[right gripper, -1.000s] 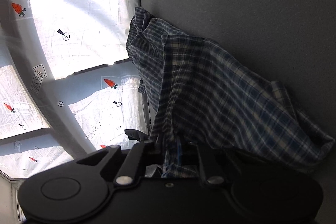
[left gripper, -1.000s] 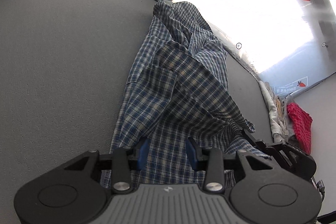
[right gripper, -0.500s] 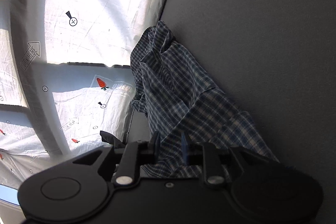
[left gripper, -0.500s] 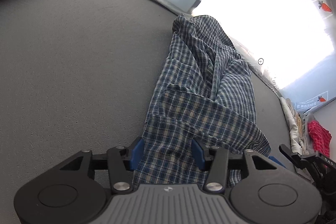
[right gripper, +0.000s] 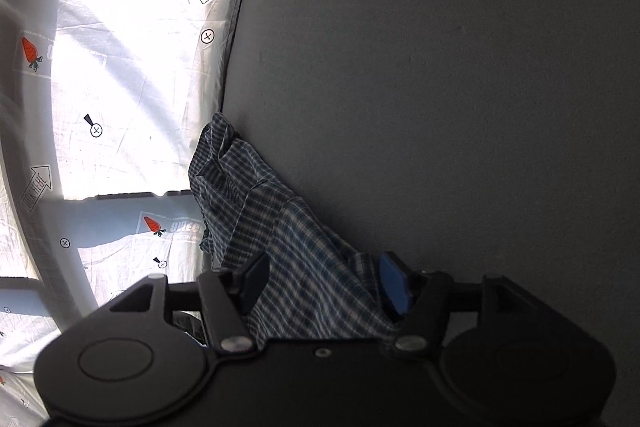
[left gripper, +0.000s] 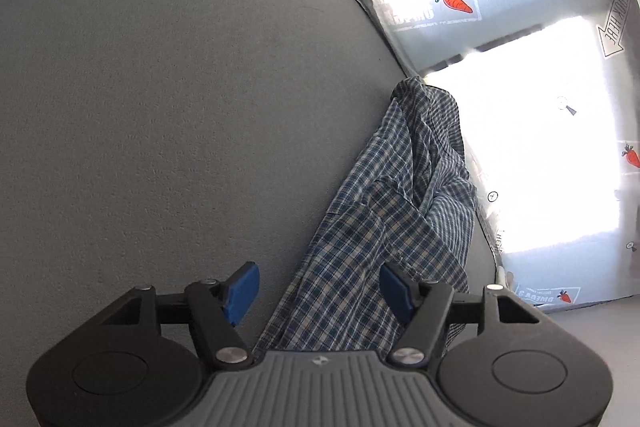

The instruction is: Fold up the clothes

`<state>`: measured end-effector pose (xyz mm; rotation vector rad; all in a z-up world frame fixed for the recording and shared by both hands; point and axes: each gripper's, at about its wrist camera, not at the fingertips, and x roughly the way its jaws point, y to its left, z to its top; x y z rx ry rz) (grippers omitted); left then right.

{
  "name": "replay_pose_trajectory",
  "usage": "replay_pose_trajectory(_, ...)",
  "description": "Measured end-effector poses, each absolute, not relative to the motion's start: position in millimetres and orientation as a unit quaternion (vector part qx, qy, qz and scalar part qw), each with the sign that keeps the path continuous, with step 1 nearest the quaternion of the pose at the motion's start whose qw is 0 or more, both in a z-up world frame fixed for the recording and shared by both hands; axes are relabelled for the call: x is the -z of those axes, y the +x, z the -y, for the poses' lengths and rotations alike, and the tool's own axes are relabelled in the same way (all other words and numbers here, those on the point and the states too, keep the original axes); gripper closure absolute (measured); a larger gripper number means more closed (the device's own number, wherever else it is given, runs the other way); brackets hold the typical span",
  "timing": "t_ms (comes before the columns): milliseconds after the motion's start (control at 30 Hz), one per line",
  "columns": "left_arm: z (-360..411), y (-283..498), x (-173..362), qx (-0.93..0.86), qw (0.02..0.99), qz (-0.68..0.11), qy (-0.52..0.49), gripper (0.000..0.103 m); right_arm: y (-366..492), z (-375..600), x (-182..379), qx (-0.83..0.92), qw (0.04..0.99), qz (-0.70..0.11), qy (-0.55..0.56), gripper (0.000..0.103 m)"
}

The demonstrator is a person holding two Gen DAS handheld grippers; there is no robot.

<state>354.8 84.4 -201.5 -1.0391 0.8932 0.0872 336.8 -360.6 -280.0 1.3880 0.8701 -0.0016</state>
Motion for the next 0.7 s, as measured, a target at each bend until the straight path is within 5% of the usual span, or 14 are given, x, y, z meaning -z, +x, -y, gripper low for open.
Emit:
replay_pose_trajectory(500,-34,313,238,0.007,0.717,-0.447,-0.534,0.030,320,326,303,-0.047,0.640,-0.413,0.646,0.035)
replay_pose_trajectory(600,-30,308,245,-0.023,0.699,-0.412,-0.584,0.017,322,328,306,-0.029,0.623,-0.400,0.672,0.036)
replay_pose_trajectory(700,-26,304,247,-0.055,0.686,-0.386,-0.615,0.014,331,329,306,-0.020,0.609,-0.414,0.677,0.037)
